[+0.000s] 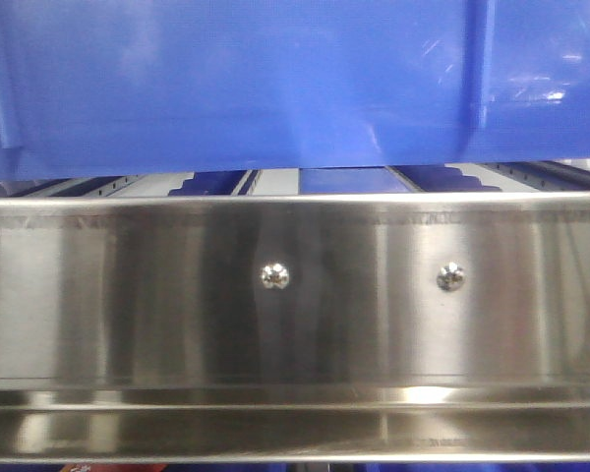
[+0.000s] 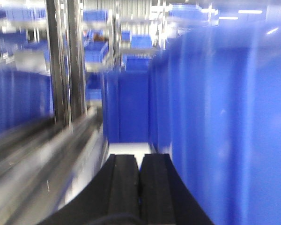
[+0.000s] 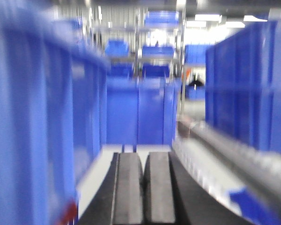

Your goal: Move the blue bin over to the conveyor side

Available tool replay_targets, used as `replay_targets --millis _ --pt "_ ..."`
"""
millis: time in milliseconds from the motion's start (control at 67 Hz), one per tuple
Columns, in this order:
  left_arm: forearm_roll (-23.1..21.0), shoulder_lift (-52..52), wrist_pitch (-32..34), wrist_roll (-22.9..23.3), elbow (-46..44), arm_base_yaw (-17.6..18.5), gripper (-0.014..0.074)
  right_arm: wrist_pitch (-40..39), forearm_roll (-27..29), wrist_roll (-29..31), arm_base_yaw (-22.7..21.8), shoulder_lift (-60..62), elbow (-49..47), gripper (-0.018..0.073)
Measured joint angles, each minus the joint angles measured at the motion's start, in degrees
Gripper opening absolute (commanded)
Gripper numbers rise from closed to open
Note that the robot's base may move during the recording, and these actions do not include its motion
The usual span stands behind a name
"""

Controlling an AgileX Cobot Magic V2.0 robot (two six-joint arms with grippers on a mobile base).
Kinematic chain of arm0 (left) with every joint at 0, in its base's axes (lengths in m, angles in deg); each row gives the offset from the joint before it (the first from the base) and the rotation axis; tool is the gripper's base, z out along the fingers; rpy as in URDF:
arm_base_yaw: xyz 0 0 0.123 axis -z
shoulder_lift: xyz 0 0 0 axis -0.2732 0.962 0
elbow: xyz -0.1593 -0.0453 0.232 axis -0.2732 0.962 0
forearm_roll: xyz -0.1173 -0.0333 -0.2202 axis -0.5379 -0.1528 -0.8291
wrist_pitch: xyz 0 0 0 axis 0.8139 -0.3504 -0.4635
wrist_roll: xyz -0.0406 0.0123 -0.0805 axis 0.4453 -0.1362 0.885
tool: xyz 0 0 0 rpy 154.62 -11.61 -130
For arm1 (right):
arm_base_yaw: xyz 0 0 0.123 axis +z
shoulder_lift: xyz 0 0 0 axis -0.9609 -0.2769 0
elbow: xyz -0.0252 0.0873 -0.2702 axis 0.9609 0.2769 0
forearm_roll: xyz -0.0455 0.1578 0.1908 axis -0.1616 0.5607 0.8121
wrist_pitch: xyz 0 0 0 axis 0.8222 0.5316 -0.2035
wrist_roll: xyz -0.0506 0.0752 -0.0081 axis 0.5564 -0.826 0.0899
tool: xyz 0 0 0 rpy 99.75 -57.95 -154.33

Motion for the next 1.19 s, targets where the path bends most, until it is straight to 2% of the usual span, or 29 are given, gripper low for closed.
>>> replay_targets --millis 119,194,298,373,448,627,835,1044,1193 --pt "0.23 3.04 -6.86 0.00 -10.21 0.00 0.0138 4.18 0.00 0.00 0.00 0.11 -8.52 -0.0063" --pt "0.36 5.83 -10.58 0.00 -15.57 0.00 0.0237 5.20 0.00 0.00 0.00 -0.58 -13.10 0.0007" --pt "0.36 10.66 -14.61 0.00 -22.31 0.00 0.0344 5.71 0.00 0.00 0.00 -3.30 -18.00 0.0228" --pt "0.36 14.33 -16.58 0.00 -26.25 0.00 0.0395 5.97 0.00 0.00 0.00 -5.90 -20.50 0.0431" --pt "0.36 17.81 -17.59 0.00 -29.34 0.10 0.0437 6.11 0.00 0.00 0.00 -8.87 -22.68 0.0581" --pt "0.36 22.94 -17.67 0.00 -31.98 1.94 0.0501 6.47 0.00 0.00 0.00 -14.82 -24.47 0.0558" --pt "-0.25 27.72 -20.10 0.00 -36.97 3.96 0.0497 9.10 0.00 0.00 1.16 -20.28 -29.82 0.0558" --pt "-0.99 36.61 -30.11 0.00 -48.53 4.05 0.0497 17.38 0.11 -0.09 8.42 -29.71 -42.57 0.0558" --pt "-1.96 42.93 -33.26 0.00 -56.42 4.69 0.0497 20.81 0.11 -0.09 13.71 -37.75 -50.25 0.0558"
